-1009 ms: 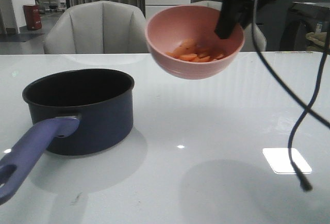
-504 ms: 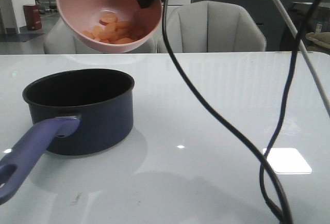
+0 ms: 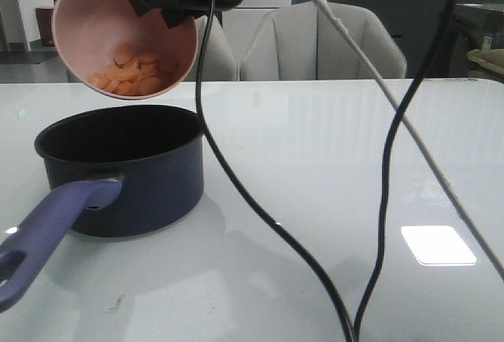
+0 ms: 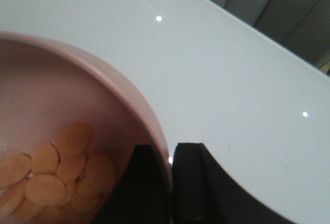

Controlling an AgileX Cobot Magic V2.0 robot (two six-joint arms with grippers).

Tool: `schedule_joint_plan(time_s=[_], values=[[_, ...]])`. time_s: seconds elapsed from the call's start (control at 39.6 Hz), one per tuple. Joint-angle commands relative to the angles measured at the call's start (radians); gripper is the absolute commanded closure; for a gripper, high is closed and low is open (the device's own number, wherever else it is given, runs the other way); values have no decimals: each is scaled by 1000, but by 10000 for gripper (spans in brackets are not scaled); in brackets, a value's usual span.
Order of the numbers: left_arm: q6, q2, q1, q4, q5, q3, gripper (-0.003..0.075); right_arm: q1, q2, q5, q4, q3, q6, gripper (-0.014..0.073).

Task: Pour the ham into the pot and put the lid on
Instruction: 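Tilt the pink bowl with the right gripper to pour ham into saucepan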

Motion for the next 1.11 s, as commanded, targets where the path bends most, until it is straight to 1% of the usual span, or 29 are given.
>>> schedule_joint_plan(time_s=[0.0, 0.13, 0.23, 0.38, 0.61, 0.68, 0.81, 0.91, 0.98, 1.08], values=[[-1, 4, -8, -3, -77, -29, 115, 5, -54, -191, -68, -29, -8, 451], [-1, 4, -8, -3, -77, -29, 115, 8, -50, -329, -118, 6, -9, 451], [-1, 4, -8, -3, -77, -29, 115, 8, -48, -464, -120, 62, -32, 451], [-1, 4, -8, -3, -77, -29, 115, 8, -46, -715, -111, 179, -127, 451], [-1, 4, -8, -3, -77, -29, 117, 8, -34, -945, -104, 273, -278, 451], [-1, 4, -8, -3, -77, -29, 133, 8, -12, -1024, -103, 284, -335, 451], [-1, 4, -8, -3, -67, -29, 170, 8, 30, -1086, -103, 284, -395, 451], [-1, 4, -8, -3, -59, -29, 207, 8, 44, -1082, -101, 284, -459, 451], [-1, 4, -8, -3, -59, -29, 234, 8, 44, -1077, -100, 284, -530, 451], [-1, 4, -8, -3, -59, -29, 267, 12, 44, -1076, -100, 284, -555, 451]])
